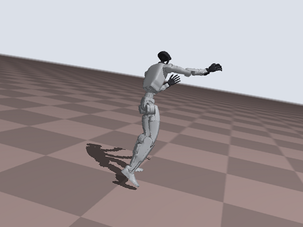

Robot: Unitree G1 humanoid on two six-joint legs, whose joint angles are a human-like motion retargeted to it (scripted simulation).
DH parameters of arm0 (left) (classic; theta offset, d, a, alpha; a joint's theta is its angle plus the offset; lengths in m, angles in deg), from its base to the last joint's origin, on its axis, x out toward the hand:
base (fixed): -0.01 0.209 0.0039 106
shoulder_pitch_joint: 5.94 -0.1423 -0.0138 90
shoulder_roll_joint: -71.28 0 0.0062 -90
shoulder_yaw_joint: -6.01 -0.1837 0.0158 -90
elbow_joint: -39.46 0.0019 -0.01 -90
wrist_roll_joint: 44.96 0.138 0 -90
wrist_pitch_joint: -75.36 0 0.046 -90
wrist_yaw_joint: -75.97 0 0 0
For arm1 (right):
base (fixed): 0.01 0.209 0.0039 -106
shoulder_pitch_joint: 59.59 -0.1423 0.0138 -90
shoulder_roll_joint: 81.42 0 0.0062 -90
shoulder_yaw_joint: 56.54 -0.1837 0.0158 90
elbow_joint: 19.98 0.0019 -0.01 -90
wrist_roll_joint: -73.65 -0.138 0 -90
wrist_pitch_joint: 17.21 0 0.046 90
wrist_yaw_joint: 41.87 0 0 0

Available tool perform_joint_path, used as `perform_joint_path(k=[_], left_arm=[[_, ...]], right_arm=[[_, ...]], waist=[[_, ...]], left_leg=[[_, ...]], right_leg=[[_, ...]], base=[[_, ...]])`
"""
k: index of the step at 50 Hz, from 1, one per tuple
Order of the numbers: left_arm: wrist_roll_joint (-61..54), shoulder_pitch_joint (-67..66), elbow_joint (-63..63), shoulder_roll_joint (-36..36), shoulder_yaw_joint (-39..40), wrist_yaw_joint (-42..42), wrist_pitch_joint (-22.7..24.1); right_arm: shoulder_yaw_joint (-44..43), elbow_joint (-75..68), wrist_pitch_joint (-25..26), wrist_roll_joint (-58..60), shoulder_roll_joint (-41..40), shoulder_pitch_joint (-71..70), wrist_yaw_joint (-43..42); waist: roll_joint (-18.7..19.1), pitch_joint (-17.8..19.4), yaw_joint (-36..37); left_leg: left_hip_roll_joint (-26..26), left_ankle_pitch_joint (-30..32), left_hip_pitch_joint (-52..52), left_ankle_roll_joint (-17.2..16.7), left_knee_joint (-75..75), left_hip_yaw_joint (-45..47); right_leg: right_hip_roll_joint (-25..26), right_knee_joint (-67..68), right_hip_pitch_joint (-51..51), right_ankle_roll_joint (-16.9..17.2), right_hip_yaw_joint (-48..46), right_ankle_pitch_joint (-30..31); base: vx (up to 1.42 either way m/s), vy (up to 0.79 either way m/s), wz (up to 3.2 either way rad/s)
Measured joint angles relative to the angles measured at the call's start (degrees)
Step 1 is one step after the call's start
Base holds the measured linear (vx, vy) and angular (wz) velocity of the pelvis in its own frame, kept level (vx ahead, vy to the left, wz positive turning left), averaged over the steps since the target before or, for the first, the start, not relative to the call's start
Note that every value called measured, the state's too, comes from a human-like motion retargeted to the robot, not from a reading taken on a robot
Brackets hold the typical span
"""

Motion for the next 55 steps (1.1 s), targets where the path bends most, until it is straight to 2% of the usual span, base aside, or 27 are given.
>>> perform_joint_path(k=[2, 5, 6, 8, 10, 13, 14, 15, 18, 20, 23, 25, 27, 31, 35, 38, 40, 42, 45, 46, 47, 48, 50, 52, 53, 55], left_arm=[[-7.2, -11.0, -3.8, -5.1, 3.3, -1.1, 2.3], [-18.1, -27.3, -8.5, -9.8, 6.4, -2.8, 4.6], [-25.1, -32.5, -9.7, -10.1, 7.0, -4.9, 4.5], [-38.1, -41.8, -11.1, -9.6, 7.5, -10.7, 3.6], [-48.3, -48.5, -12.3, -6.9, 10.2, -14.7, 4.9], [-56.9, -54.9, -13.9, -4.6, 9.2, -18.6, 5.1], [-58.2, -56.1, -14.8, -3.7, 9.3, -18.9, 5.3], [-59.6, -57.0, -15.7, -2.9, 9.3, -18.9, 5.9], [-60.1, -56.5, -18.6, -1.4, 9.9, -18.5, 5.6], [-57.5, -54.6, -20.1, -0.9, 10.4, -17.1, 5.8], [-55.1, -49.8, -21.8, -2.1, 10.0, -14.8, 6.7], [-52.8, -45.1, -22.1, -4.1, 8.5, -12.7, 7.5], [-50.1, -40.4, -21.7, -6.2, 7.6, -10.5, 7.1], [-45.0, -35.6, -22.0, -9.3, 8.8, -5.7, 5.0], [-41.0, -35.8, -23.2, -9.3, 6.4, -1.3, 9.3], [-38.3, -37.6, -22.3, -11.1, 5.2, -0.5, 7.0], [-34.0, -37.2, -21.2, -10.3, 4.9, -1.0, 5.0], [-30.6, -35.7, -20.8, -10.1, 3.4, 0.2, 4.4], [-27.7, -33.9, -21.3, -9.5, 2.0, 0.9, 1.6], [-21.5, -35.0, -20.8, -9.7, 3.3, 12.1, 1.6], [-17.0, -35.9, -21.2, -9.9, 4.4, 16.3, 1.5], [-16.3, -36.5, -23.2, -9.8, 5.2, 6.4, 1.2], [-12.4, -37.3, -24.6, -9.9, 9.0, 1.1, 0.5], [-5.2, -36.8, -25.6, -9.8, 12.2, 2.8, 0.5], [1.1, -38.1, -26.6, -9.3, 14.9, 4.9, 0.6], [4.6, -37.3, -27.3, -8.7, 16.4, 8.3, 1.4]], right_arm=[[-0.6, 10.2, -3.4, 4.7, 1.2, 0.7, -2.9], [-5.6, 36.2, -3.9, 17.1, -1.8, 10.1, -12.0], [-8.7, 46.1, -4.2, 20.6, -6.2, 14.7, -12.1], [-13.5, 63.6, -3.3, 29.4, -14.0, 23.1, -9.3], [-11.9, 74.8, 0.2, 43.9, -23.9, 24.5, -3.0], [-12.7, 88.0, -4.5, 50.5, -32.8, 33.6, 4.3], [-11.8, 90.6, -5.1, 51.7, -36.0, 35.6, 4.0], [-10.9, 92.7, -5.2, 52.9, -38.8, 37.5, 2.2], [-5.7, 95.3, -7.7, 45.8, -46.2, 43.5, 3.8], [-4.2, 95.3, -7.5, 46.0, -49.7, 47.2, 4.5], [-2.2, 93.5, -6.5, 45.7, -53.4, 52.0, 2.6], [-0.7, 92.7, -7.9, 43.1, -54.9, 55.2, 1.4], [-0.7, 92.1, -8.2, 42.1, -54.5, 58.0, 1.7], [-1.9, 95.7, -7.2, 39.2, -52.4, 63.1, 5.2], [7.3, 95.6, -4.3, 41.2, -54.6, 63.5, 8.4], [7.2, 94.2, -4.3, 40.4, -53.4, 66.6, 8.0], [6.8, 92.8, -4.6, 37.2, -51.0, 66.8, 11.8], [9.8, 91.2, -6.2, 36.1, -53.9, 66.4, 7.5], [10.0, 91.1, -6.6, 35.3, -53.2, 65.9, 7.1], [8.9, 92.2, -7.3, 34.1, -52.5, 67.5, 4.5], [7.7, 93.0, -8.1, 33.1, -51.9, 68.5, 3.6], [6.5, 93.3, -9.2, 32.6, -51.6, 68.2, 5.9], [3.8, 93.8, -10.4, 30.8, -51.3, 66.8, 8.1], [1.6, 94.7, -10.6, 30.1, -51.0, 63.3, 10.1], [0.0, 96.0, -12.2, 27.9, -50.7, 63.2, 9.7], [-0.3, 96.9, -12.6, 27.4, -51.3, 58.6, 10.3]], waist=[[1.2, 2.6, 0.0], [2.5, 6.1, -0.3], [2.0, 6.9, -0.4], [1.5, 7.9, -0.1], [-0.3, 9.5, -2.2], [2.0, 9.5, -1.3], [2.9, 9.5, -1.7], [4.0, 9.5, -2.2], [7.7, 9.5, -4.6], [10.3, 9.5, -5.9], [13.6, 9.5, -6.6], [15.0, 9.5, -6.9], [16.3, 9.5, -7.4], [20.9, 9.5, -9.4], [21.0, 9.5, -14.5], [21.3, 9.5, -18.3], [20.6, 9.5, -21.1], [18.5, 9.5, -24.5], [17.3, 9.5, -28.8], [17.2, 9.5, -30.2], [17.2, 9.5, -31.7], [17.2, 9.5, -33.1], [17.5, 9.5, -35.3], [17.0, 9.5, -36.5], [17.2, 9.5, -37.1], [16.0, 9.5, -37.0]], left_leg=[[-0.4, 1.5, -0.2, -1.4, -2.5, -0.4], [-0.4, 3.7, 0.3, -3.3, -6.9, -0.1], [-0.8, 4.3, -0.4, -1.8, -7.6, 0.4], [-1.3, 5.6, -2.2, -0.4, -9.1, 1.2], [-0.6, 7.6, -4.4, -1.0, -11.0, 2.1], [-1.0, 8.6, -9.0, -2.0, -11.3, 2.0], [-1.0, 9.0, -10.6, -2.5, -11.3, 1.8], [-0.9, 9.4, -12.2, -3.3, -11.4, 1.6], [-1.2, 10.5, -17.9, -3.9, -10.9, 0.7], [-1.0, 11.1, -21.9, -4.1, -10.1, 0.4], [0.2, 11.7, -27.3, -5.3, -9.1, 1.5], [0.2, 11.9, -31.8, -5.6, -7.1, 2.8], [0.2, 11.3, -37.5, -5.2, -2.6, 3.9], [2.2, 9.9, -51.0, -5.9, 10.9, 6.1], [5.7, 11.8, -62.2, -6.6, 15.8, 10.1], [9.5, 12.0, -65.4, -7.9, 20.2, 13.4], [12.8, 9.3, -63.9, -4.7, 21.1, 16.2], [16.3, 10.7, -61.2, -5.0, 23.4, 18.2], [20.3, 9.6, -51.7, -1.6, 23.5, 22.2], [21.6, 8.3, -47.1, -0.2, 24.4, 23.2], [22.5, 7.2, -42.5, 1.0, 24.6, 24.2], [22.8, 6.7, -38.0, 1.3, 23.6, 25.3], [23.3, 6.0, -29.5, 2.4, 21.5, 27.0], [22.5, 5.4, -21.2, 4.9, 18.9, 29.2], [22.3, 5.2, -15.7, 5.0, 17.4, 29.8], [20.2, 5.4, -6.7, 6.2, 13.9, 30.2]], right_leg=[[0.5, -1.9, 0.4, -0.9, -1.7, -1.7], [0.9, -4.2, 0.8, -1.9, -4.7, -3.2], [0.7, -4.8, 0.0, -2.0, -4.5, -3.6], [0.7, -5.7, -2.1, -1.9, -3.5, -4.4], [1.7, -6.5, -5.5, -3.0, -1.5, -4.4], [2.1, -7.9, -9.4, 0.1, 2.4, -5.1], [2.5, -8.5, -10.6, 0.8, 4.0, -5.6], [2.9, -9.2, -11.6, 1.4, 5.5, -6.1], [3.0, -10.4, -15.5, 1.7, 8.7, -9.1], [1.1, -9.7, -18.4, -0.9, 5.0, -12.0], [-3.4, -8.4, -22.2, -6.1, -6.4, -17.9], [-6.3, -8.1, -25.1, -7.1, -12.2, -20.3], [-8.4, -6.8, -29.4, -7.1, -13.2, -21.3], [-12.8, 1.6, -42.2, -8.6, -8.1, -22.9], [-13.7, 9.5, -61.9, -10.3, 2.6, -21.3], [-12.5, 14.3, -71.8, -7.2, 9.2, -21.6], [-9.9, 14.9, -74.3, -5.9, 11.5, -21.4], [-7.2, 14.4, -74.1, -4.3, 14.1, -20.8], [-3.5, 12.4, -68.7, -2.7, 15.4, -21.2], [-2.8, 12.9, -65.4, -1.8, 15.6, -22.4], [-2.1, 13.1, -62.1, -1.1, 15.7, -23.6], [-1.5, 12.7, -58.9, -0.5, 15.7, -24.5], [-0.1, 12.1, -52.6, -0.3, 15.7, -26.6], [1.1, 11.8, -47.7, 0.2, 17.3, -28.6], [1.8, 11.6, -43.4, 0.8, 17.5, -29.9], [3.4, 10.1, -37.5, 1.7, 19.6, -30.9]], base=[[-0.16, -0.05, 0.19], [-0.15, -0.07, -0.02], [-0.15, -0.09, -0.13], [-0.16, -0.11, -0.21], [-0.2, -0.13, -0.38], [-0.2, -0.1, 0.0], [-0.22, -0.11, 0.15], [-0.24, -0.11, 0.2], [-0.27, -0.1, 0.22], [-0.29, -0.1, -0.05], [-0.31, -0.11, -0.47], [-0.33, -0.13, -0.5], [-0.33, -0.17, -0.37], [-0.31, -0.15, -0.52], [-0.26, -0.21, -0.86], [-0.19, -0.26, -1.03], [-0.15, -0.32, -1.48], [-0.06, -0.33, -1.61], [0.05, -0.33, -1.61], [0.14, -0.32, -1.52], [0.19, -0.31, -1.29], [0.24, -0.32, -1.1], [0.29, -0.31, -0.97], [0.37, -0.28, -0.99], [0.44, -0.3, -1.17], [0.45, -0.29, -1.49]])
